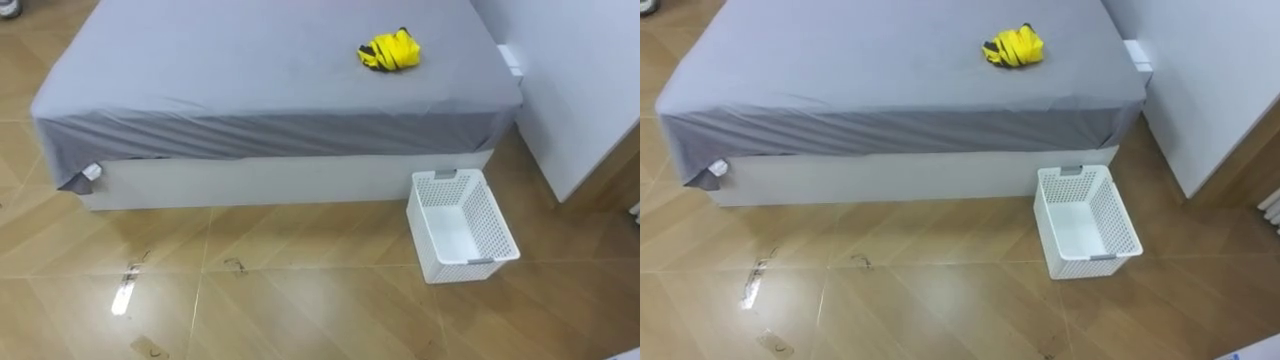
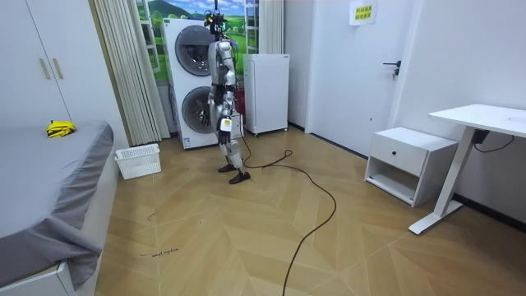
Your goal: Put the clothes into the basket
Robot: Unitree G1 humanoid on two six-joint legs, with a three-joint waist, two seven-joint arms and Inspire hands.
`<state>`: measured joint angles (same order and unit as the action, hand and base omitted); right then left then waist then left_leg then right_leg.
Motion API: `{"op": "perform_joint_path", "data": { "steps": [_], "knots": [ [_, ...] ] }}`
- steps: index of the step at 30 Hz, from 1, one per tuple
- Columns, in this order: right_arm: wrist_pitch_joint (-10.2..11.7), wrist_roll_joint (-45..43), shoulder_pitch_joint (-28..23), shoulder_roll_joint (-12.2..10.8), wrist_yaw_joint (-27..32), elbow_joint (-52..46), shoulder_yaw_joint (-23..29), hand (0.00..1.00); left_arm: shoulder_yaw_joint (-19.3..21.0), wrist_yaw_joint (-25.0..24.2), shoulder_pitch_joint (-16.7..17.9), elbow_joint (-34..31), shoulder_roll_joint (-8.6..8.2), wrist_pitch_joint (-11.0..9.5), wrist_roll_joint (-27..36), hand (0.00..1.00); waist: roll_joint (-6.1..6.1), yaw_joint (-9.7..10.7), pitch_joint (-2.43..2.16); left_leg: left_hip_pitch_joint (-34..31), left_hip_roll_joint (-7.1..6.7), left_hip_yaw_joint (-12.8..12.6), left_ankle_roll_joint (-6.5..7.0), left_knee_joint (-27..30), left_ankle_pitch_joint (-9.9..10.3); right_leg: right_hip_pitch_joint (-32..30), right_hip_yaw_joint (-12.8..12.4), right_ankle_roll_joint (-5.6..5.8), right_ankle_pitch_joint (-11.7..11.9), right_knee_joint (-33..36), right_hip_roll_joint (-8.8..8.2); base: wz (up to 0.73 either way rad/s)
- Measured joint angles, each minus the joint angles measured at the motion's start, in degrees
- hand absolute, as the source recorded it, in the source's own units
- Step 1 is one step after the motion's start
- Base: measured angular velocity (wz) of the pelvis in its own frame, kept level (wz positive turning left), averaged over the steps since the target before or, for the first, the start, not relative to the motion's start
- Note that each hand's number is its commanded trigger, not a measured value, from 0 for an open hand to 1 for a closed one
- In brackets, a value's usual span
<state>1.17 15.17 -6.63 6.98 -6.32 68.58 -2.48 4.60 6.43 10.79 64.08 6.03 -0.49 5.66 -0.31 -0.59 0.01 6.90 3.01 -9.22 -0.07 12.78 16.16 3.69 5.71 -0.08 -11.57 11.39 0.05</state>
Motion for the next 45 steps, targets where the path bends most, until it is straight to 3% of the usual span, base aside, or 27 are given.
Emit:
{"op": "perform_joint_path", "data": {
  "steps": [5, 6, 9, 11, 13, 14, 16, 18, 19, 21, 23, 24, 25, 26, 27, 29, 31, 33, 36, 37, 38, 40, 41, 42, 43, 44, 45],
  "knots": [
    [0.1, -0.1, 0.3, 0.0, 0.0, 0.0, -0.1, 0.0, 1.4, -0.7, 0.2, -1.7, 0.99, -0.9, 4.1, 0.0, -0.18, -0.7, -0.01, -10.0, 3.7, -0.2, -1.31, 21.7, 2.1, -1.2, 1.8, -2.31, -3.3, 3.8, 0.74, -0.01],
    [0.2, 0.3, 0.1, 0.2, 0.1, 0.2, -0.1, 0.0, 1.7, -1.2, 0.3, -1.8, 1.06, -1.7, 5.3, 0.0, -0.17, -0.9, 0.49, -13.3, 4.72, 0.5, -0.81, 28.4, 0.9, 0.1, 0.9, -3.08, -4.3, 4.0, 1.24, 0.14],
    [0.2, 1.6, -0.1, 0.3, 1.4, 0.2, -0.6, 0.0, 0.2, -1.6, 0.1, -3.2, 0.91, -3.5, 10.1, 0.0, -0.66, -0.6, 0.39, -20.9, 0.97, -0.1, 0.49, 24.8, 1.6, 1.3, -0.3, -3.22, -6.7, 4.7, -0.36, 0.26],
    [0.2, 1.3, 0.2, 0.6, 1.4, 0.2, -0.9, 0.0, -0.3, -1.7, 0.5, -4.0, 0.68, -4.4, 11.2, 0.0, -0.93, -1.6, 0.34, -25.5, -1.69, -0.1, -0.55, 14.0, -2.0, 1.7, -1.0, -2.87, -7.6, 4.5, -1.56, -0.14],
    [0.2, 0.5, 0.3, 0.4, 1.3, 0.2, -0.9, 0.0, -0.3, -1.6, 3.3, -3.8, 0.62, -4.6, 11.6, 0.0, -0.99, -1.6, 0.36, -27.6, -2.0, -0.1, -0.35, 2.2, -11.8, 4.0, -1.8, -2.04, -9.6, 3.9, -3.01, -0.43],
    [0.1, 0.5, 0.1, 0.4, 1.3, 0.2, -0.9, 0.0, -0.3, -1.6, 4.1, -3.7, 0.52, -4.6, 11.7, 0.0, -0.96, -1.4, 0.39, -27.6, -2.0, -0.1, -0.08, 0.7, -14.4, 4.9, -2.2, -1.36, -10.0, 3.4, -3.37, -0.35],
    [0.0, 0.5, -0.2, 0.3, 1.6, 0.2, -0.5, 0.0, 0.3, -1.8, 4.8, -3.6, 0.42, -4.9, 11.7, 0.0, -1.79, -1.3, -0.19, -28.4, -3.36, -1.9, 3.3, 2.7, -19.8, 5.7, -2.8, 0.54, -11.9, 2.8, -5.41, -0.17],
    [0.2, 0.0, 0.2, 0.2, 1.4, 0.4, 0.3, 0.0, 1.0, -2.3, 4.3, -2.6, 0.74, -5.4, 11.7, 0.0, -3.55, -1.4, 0.82, -29.6, -4.24, -3.7, 4.27, 8.0, -16.2, 6.7, -2.2, 2.16, -11.7, 1.7, -7.28, -0.24],
    [1.0, 0.0, 0.2, 0.2, 1.4, 0.4, 0.8, 0.0, 1.1, -2.9, 4.2, -2.1, 0.82, -5.5, 11.8, 0.0, -3.48, -1.3, 0.95, -31.0, -3.53, -4.2, 4.51, 13.5, -12.6, 8.1, -2.8, 3.38, -10.3, 1.2, -8.16, -0.29],
    [1.4, 0.4, -0.3, 0.3, 2.0, 0.1, 0.8, 0.0, 0.9, -3.4, 4.3, -1.8, 1.33, -5.6, 12.6, 0.0, -3.46, -1.5, 1.38, -33.4, -3.1, -6.3, 5.41, 22.6, -8.1, 10.2, -4.5, 3.41, -10.0, 3.8, -9.14, -0.09],
    [0.9, 0.5, -2.0, 1.2, 2.6, -0.6, 1.0, 0.0, -0.4, -3.3, 3.6, -1.2, 1.34, -5.7, 12.7, 0.0, -2.63, -0.9, -0.28, -31.0, -3.32, -6.4, 5.78, 20.6, -3.9, 6.8, -2.4, 4.1, -10.0, 16.2, -9.89, 0.17],
    [0.4, 0.5, -2.1, 1.1, 2.8, -0.7, 1.4, 0.0, -0.4, -3.1, 2.7, -1.0, 1.53, -5.7, 12.6, 0.0, -3.17, -1.4, 0.17, -27.5, -4.49, -7.2, 6.15, 20.1, -1.8, 3.2, -1.6, 5.69, -6.5, 27.2, -11.73, 0.0],
    [0.4, 0.5, -2.1, 1.1, 3.0, -0.8, 2.0, 0.0, -0.4, -3.0, 2.5, -0.9, 1.51, -5.7, 12.4, 0.0, -3.06, -1.5, 0.17, -25.6, -4.9, -7.4, 6.34, 19.4, -1.0, 1.9, -1.3, 5.55, -2.9, 31.5, -12.46, -0.23],
    [0.8, 0.8, -2.2, 1.2, 3.7, -1.6, 2.9, 0.0, -0.5, -2.9, 2.3, -1.0, 1.29, -5.7, 12.2, 0.0, -2.38, -1.7, 0.38, -21.4, -5.18, -7.3, 6.58, 16.9, 0.1, -0.5, -0.6, 4.23, 5.5, 37.6, -13.17, -0.24],
    [1.1, 1.2, -2.0, 1.2, 4.3, -2.1, 3.1, 0.0, -0.3, -2.6, 1.9, -0.9, 1.24, -5.7, 11.5, 0.0, -1.13, -1.6, 0.14, -17.4, -5.1, -6.3, 6.34, 13.4, 0.5, -3.7, 0.8, 3.28, 4.5, 41.8, -12.53, -0.17],
    [1.2, 1.8, -1.3, 1.1, 4.4, -3.8, 3.1, 0.0, -0.3, -2.3, 0.9, -0.9, 1.48, -5.7, 9.3, 0.0, 0.09, -1.1, 0.51, -12.2, -4.29, -4.4, 5.42, 8.8, 0.0, -9.7, 4.1, 1.15, -1.9, 43.6, -9.68, 0.07],
    [1.3, 2.6, -1.4, 1.0, 4.6, -6.3, 2.9, 0.0, -1.1, -2.4, -0.5, -1.3, 1.54, -5.8, 7.5, 0.0, 0.94, -0.7, 0.53, -8.4, -3.75, -2.0, 4.89, 5.8, 0.2, -15.7, 6.3, 0.52, -5.2, 38.5, -6.56, 0.31],
    [1.3, 2.9, -1.2, 0.4, 5.5, -9.2, 2.5, 0.0, -4.0, -2.5, -2.2, -1.2, 1.73, -5.7, 7.0, 0.0, 0.92, 0.5, 0.63, -3.8, -3.17, 0.6, 3.85, 2.3, 1.0, -20.6, 7.0, -0.17, -4.3, 21.8, -4.08, 0.64],
    [1.6, 2.8, -0.9, -0.2, 7.5, -11.4, 2.5, 0.0, -5.3, -3.0, -2.3, -1.4, -0.05, -4.7, 5.2, 0.0, 1.57, -0.2, 0.43, 3.3, -0.95, 1.8, 1.24, -1.4, 2.7, -22.8, 8.7, -1.51, 9.6, 6.6, -3.37, 0.37],
    [1.9, 2.8, -0.4, -0.3, 7.8, -11.5, 2.5, 0.0, -5.4, -3.1, -2.2, -1.4, -0.11, -4.5, 4.8, 0.0, 1.6, -0.5, 0.37, 4.0, -0.32, 1.9, 0.57, -1.3, 3.2, -23.0, 8.7, -2.71, 11.6, 5.7, -2.91, 0.07],
    [2.0, 3.0, 0.2, -0.2, 8.7, -13.7, 2.5, 0.0, -6.1, -3.2, -1.8, -0.7, -0.1, -4.1, 4.9, 0.0, 1.73, -1.4, -0.33, 4.4, 0.71, 1.9, -1.13, -1.0, 4.1, -22.6, 9.2, -4.72, 12.5, 7.4, -1.68, -0.09],
    [2.5, 2.7, 2.3, 0.2, 10.2, -19.1, 2.1, 0.0, -6.7, -3.8, -1.1, -0.4, 0.0, -3.7, 4.8, 0.0, 2.81, -3.0, 0.17, 5.6, 2.46, 1.8, -4.42, -2.1, 2.6, -21.7, 10.0, -6.15, 9.7, 11.0, -0.35, -0.06],
    [2.5, 2.4, 2.7, 0.4, 10.6, -20.4, 2.3, 0.0, -6.7, -3.9, -1.0, -0.5, -0.02, -3.7, 4.6, 0.0, 2.94, -3.2, 0.29, 5.7, 2.7, 1.7, -4.92, -3.4, 2.5, -21.7, 9.7, -6.47, 8.8, 12.8, -0.55, 0.5],
    [2.5, 2.3, 3.2, 0.6, 11.3, -22.8, 3.8, 0.0, -6.6, -4.3, -1.0, -1.2, 0.09, -3.7, 3.7, 0.0, 3.28, -2.5, 1.03, 5.9, 3.18, 1.3, -3.97, -6.2, 1.7, -22.6, 9.2, -6.18, 7.0, 19.8, -1.7, 0.99],
    [2.6, 2.1, 2.6, 0.3, 11.5, -25.1, 4.4, 0.0, -6.4, -4.4, -0.7, -2.5, 1.0, -4.3, 3.2, 0.0, 2.25, -2.0, 1.07, 6.6, 3.17, 0.7, -3.82, -2.9, 1.5, -24.4, 10.0, -4.74, 4.2, 25.2, -2.85, 0.95],
    [2.5, 2.1, 2.7, 0.0, 11.4, -25.4, 4.2, 0.0, -6.3, -4.3, 0.0, -2.8, 1.96, -4.9, 3.3, 0.0, 0.88, -2.9, 0.33, 6.4, 3.33, -0.2, -3.86, -0.7, 1.6, -24.1, 10.2, -4.72, 4.1, 22.9, -2.67, 0.34],
    [1.9, 1.7, 3.0, -0.4, 10.8, -27.7, 3.6, 0.0, -6.1, -4.1, 1.5, -3.0, 3.69, -5.2, 3.5, 0.0, -0.79, -4.6, 0.11, 5.5, 3.5, -2.3, -4.42, 6.1, 2.1, -21.8, 10.7, -7.19, 4.2, 16.6, -1.29, -0.21]
  ]
}}
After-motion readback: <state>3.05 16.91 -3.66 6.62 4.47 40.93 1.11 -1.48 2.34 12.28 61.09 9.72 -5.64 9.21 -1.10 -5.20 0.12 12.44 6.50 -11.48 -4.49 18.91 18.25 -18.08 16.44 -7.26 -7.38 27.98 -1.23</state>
